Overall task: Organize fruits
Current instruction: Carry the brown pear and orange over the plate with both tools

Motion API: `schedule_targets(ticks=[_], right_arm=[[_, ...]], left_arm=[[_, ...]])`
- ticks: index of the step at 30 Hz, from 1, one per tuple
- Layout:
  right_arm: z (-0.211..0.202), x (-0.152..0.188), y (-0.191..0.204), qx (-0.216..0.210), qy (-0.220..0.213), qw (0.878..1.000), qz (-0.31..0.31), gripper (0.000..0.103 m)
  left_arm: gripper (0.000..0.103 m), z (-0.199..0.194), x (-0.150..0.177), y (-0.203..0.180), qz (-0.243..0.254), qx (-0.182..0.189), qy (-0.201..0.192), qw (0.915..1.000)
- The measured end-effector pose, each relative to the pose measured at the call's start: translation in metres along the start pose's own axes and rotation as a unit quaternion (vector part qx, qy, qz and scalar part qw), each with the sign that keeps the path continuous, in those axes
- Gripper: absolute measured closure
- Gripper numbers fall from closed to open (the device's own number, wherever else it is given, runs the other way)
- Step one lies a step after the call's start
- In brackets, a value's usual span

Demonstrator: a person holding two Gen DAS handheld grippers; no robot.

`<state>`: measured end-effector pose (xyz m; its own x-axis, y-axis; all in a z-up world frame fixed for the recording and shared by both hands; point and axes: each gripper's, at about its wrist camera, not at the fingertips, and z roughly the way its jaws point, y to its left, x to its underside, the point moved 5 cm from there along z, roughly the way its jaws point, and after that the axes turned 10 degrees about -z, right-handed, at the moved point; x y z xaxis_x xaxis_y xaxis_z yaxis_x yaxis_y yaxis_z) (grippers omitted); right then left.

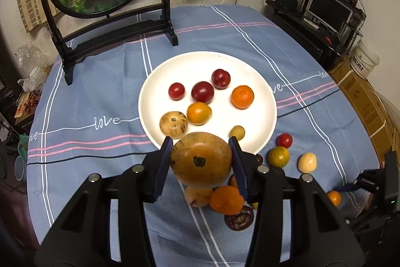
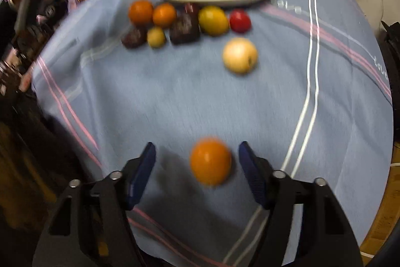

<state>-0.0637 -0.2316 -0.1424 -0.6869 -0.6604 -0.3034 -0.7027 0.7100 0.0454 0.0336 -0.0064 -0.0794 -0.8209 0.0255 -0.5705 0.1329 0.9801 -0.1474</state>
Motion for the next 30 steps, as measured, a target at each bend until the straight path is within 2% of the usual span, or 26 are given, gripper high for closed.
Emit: schedule_targets(ticks=[2,5,11,17,20,23,26,30], right_arm=[[0.002,0.002,-0.008,0.002,-0.008,1.000,0.024,0.067],[-0.001,-0.002,-0.016,-0.012,-0.026,0.998,0.060,0.068],[-0.024,-0.032,-0.027,-0.034,-0.067,0.994,0.075,0.068],[-0.059,-0.125,-0.048,-0.037,-0.155,0.986,0.049,0.068],[-0.062,-0.173,-0.059,-0.035,-0.185,0.981,0.034,0.068],[-0.053,-0.209,-0.069,-0.038,-0.192,0.980,0.029,0.068],[-0.032,-0.233,-0.076,-0.042,-0.181,0.982,0.028,0.068],[-0.010,-0.249,-0.082,-0.045,-0.167,0.985,0.021,0.068]], left_arm=[[0.057,0.000,0.002,-0.004,0.004,0.002,0.001,1.0000],[0.057,-0.002,0.006,-0.009,0.010,0.006,0.003,0.9999],[0.057,-0.007,0.006,-0.004,0.001,0.006,-0.001,1.0000],[0.057,-0.009,-0.016,0.002,-0.014,0.007,-0.014,0.9998],[0.057,-0.004,-0.034,0.000,-0.017,0.007,-0.024,0.9995],[0.057,0.012,-0.048,-0.004,-0.012,-0.003,-0.023,0.9997],[0.057,0.031,-0.052,-0.006,-0.006,-0.010,-0.011,0.9999],[0.056,0.054,-0.056,0.001,-0.018,-0.012,0.005,0.9998]])
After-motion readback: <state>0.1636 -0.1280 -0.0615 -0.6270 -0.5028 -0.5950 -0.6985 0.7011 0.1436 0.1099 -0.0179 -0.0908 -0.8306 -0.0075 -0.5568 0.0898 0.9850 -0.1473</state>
